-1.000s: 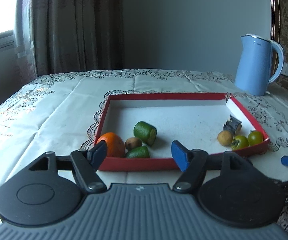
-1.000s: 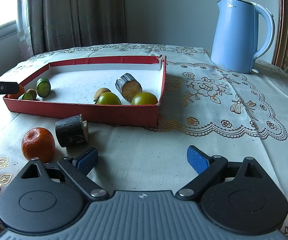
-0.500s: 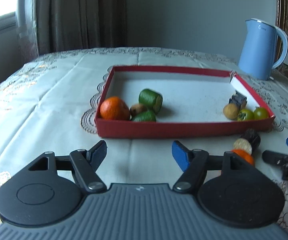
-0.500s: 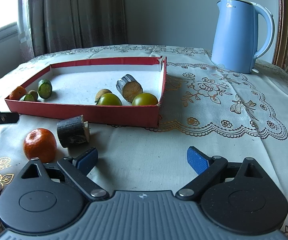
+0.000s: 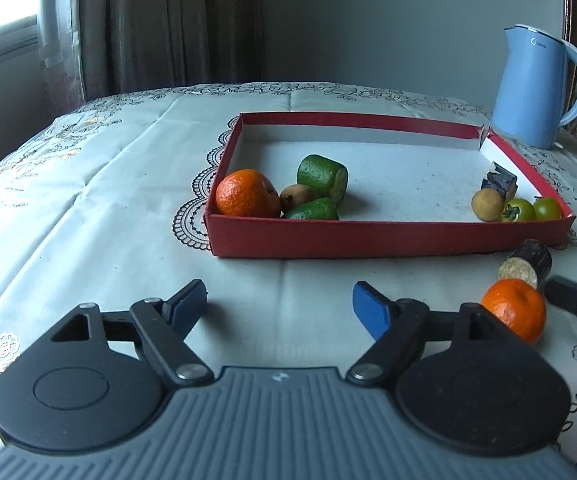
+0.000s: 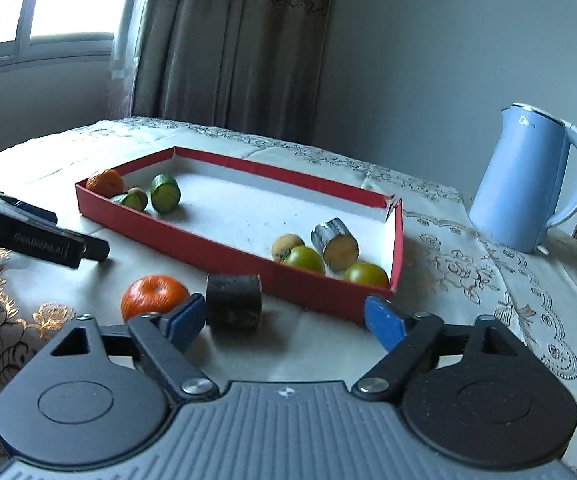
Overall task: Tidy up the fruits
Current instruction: 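Withdraw the left gripper from the tray, then grasp the dark bark-covered log piece with the right gripper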
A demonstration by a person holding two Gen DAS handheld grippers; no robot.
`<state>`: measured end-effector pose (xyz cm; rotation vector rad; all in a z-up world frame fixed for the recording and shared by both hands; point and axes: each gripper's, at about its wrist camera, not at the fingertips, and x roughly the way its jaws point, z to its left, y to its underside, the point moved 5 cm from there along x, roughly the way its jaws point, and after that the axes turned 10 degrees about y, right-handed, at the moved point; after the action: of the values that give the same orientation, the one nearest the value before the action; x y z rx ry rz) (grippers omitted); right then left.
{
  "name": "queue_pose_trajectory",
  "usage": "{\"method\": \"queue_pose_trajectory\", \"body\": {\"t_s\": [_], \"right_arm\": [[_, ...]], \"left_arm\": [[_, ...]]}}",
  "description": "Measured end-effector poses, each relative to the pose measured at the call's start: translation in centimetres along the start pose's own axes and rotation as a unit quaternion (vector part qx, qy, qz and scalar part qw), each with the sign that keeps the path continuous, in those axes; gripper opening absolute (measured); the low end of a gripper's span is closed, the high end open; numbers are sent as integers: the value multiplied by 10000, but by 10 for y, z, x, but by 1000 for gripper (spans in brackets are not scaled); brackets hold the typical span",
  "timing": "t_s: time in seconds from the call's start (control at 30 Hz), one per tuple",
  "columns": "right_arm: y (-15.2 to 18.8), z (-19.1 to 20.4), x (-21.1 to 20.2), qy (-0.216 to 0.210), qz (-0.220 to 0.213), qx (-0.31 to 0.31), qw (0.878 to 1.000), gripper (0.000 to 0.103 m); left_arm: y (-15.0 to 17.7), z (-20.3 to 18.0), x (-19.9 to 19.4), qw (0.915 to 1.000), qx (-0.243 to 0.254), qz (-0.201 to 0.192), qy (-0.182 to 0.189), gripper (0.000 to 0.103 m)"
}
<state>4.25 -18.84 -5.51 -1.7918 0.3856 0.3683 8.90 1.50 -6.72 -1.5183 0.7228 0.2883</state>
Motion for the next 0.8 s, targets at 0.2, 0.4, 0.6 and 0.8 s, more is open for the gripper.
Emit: {"method": "queue_pose_trajectory", "body": {"t_s": [0.2,0.4,0.6,0.8], "right_arm": [[-2,6,12,-266,205,38,9994,69],[-4,17,15,-385,163,-125,9990,59],[-7,23,18,-491,160,-145,9986,43],[-7,22,18,-706,326,36,9970,37]], "left_arm": [[0,0,2,10000,1,-5,35,85],[1,4,1,9999,-92,-31,70,87],[0,5,2,9998,-139,-28,126,92],[1,5,1,9998,-143,-18,145,95]]}}
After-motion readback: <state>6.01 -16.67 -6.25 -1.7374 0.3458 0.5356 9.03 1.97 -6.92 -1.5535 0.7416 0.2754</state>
